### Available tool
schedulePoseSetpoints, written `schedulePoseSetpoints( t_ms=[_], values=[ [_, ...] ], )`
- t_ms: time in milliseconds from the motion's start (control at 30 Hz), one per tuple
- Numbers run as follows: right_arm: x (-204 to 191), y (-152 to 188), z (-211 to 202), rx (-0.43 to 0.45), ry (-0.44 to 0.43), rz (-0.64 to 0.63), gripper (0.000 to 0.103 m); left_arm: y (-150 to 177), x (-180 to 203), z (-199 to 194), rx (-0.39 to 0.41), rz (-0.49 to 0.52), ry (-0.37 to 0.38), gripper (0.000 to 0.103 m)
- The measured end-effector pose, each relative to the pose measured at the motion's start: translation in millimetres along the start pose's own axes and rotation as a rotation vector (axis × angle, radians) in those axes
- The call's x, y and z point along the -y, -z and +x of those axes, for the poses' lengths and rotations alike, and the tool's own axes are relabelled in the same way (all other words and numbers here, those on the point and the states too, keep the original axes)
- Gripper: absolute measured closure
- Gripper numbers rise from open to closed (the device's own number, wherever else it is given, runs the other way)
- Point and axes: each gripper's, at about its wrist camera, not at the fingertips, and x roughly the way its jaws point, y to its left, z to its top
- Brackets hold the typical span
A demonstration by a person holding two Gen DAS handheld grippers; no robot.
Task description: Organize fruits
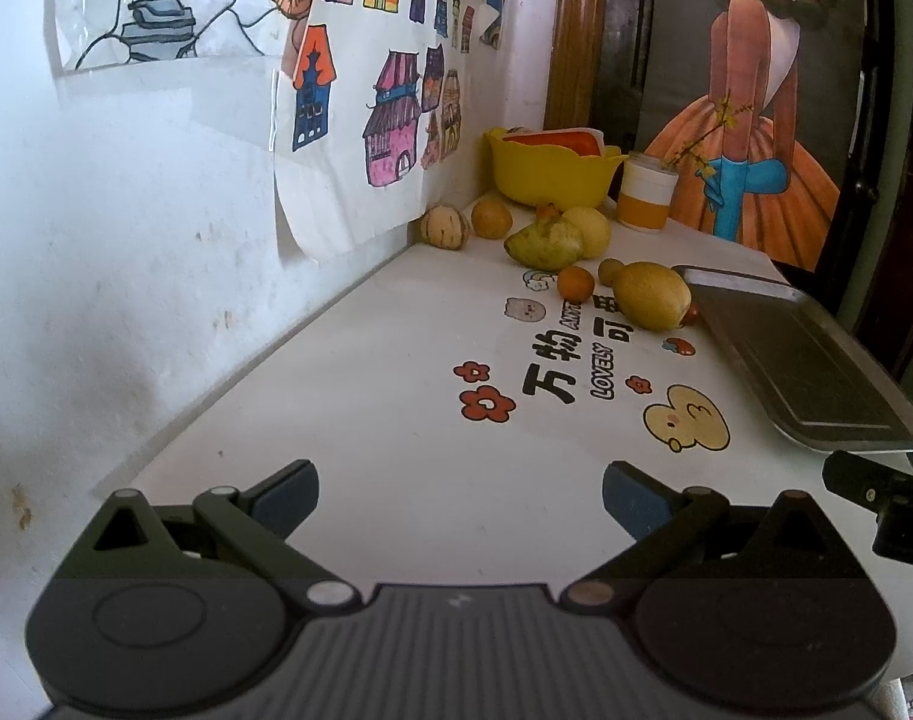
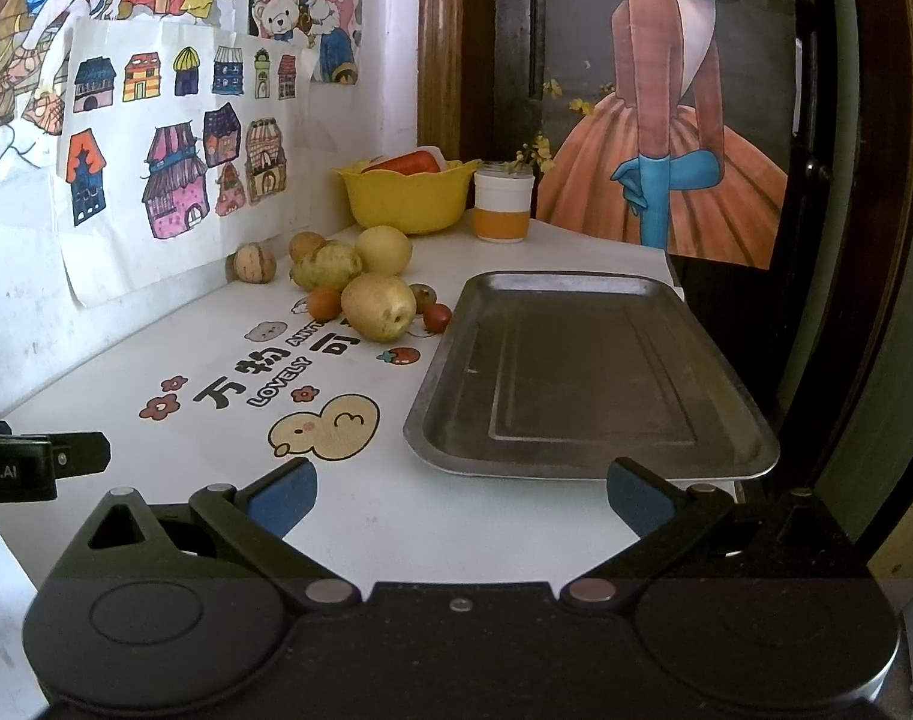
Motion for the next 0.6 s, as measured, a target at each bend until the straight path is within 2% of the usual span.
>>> schedulePoseSetpoints(
  t_ms=[600],
  values=[
    [3.3,4.1,1.6,-0.004,0.0,0.002,0.001,1.0,0.5,0.5,-0.002,0.0,-0.001,0.0]
  ],
)
